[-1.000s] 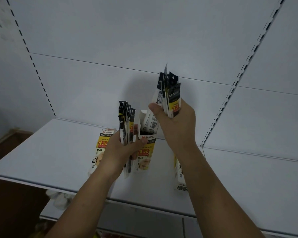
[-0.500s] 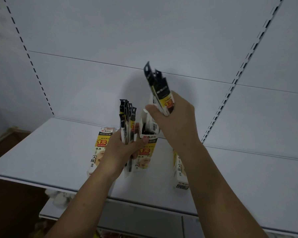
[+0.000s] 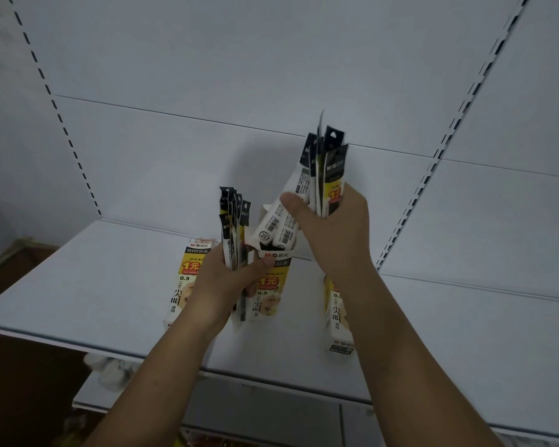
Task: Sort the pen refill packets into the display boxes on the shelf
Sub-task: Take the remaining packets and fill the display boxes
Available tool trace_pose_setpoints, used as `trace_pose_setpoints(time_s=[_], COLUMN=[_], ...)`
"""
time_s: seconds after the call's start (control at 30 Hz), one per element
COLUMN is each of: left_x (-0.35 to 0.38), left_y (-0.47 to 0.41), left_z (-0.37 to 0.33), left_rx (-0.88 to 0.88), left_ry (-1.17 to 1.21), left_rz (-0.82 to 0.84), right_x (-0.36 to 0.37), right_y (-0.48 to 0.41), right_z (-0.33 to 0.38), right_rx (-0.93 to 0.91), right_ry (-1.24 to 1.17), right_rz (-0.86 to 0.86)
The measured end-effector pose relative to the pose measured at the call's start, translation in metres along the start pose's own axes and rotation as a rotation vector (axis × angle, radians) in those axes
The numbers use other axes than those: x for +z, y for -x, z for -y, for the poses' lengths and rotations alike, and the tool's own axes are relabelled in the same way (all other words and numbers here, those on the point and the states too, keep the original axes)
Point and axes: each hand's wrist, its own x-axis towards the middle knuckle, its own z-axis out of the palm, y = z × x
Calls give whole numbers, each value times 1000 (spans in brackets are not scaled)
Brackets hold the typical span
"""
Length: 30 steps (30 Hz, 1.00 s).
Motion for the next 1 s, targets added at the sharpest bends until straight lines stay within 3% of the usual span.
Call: trace_pose_setpoints(time_s=[0.27,0.73,1.0], left_x=[1,1,0], left_y=[0,1,2], left_z=[2,-1,-1], left_rx=[8,8,-5], left_ry=[-26,-21,-41], left_rz=[6,27,-2], right_x=[-9,-18,-10], right_y=[-2,-10,-9], right_z=[0,27,11], right_rx=[-29,-95,-107], right_ry=[136,323,355], right_rz=[-17,244,248])
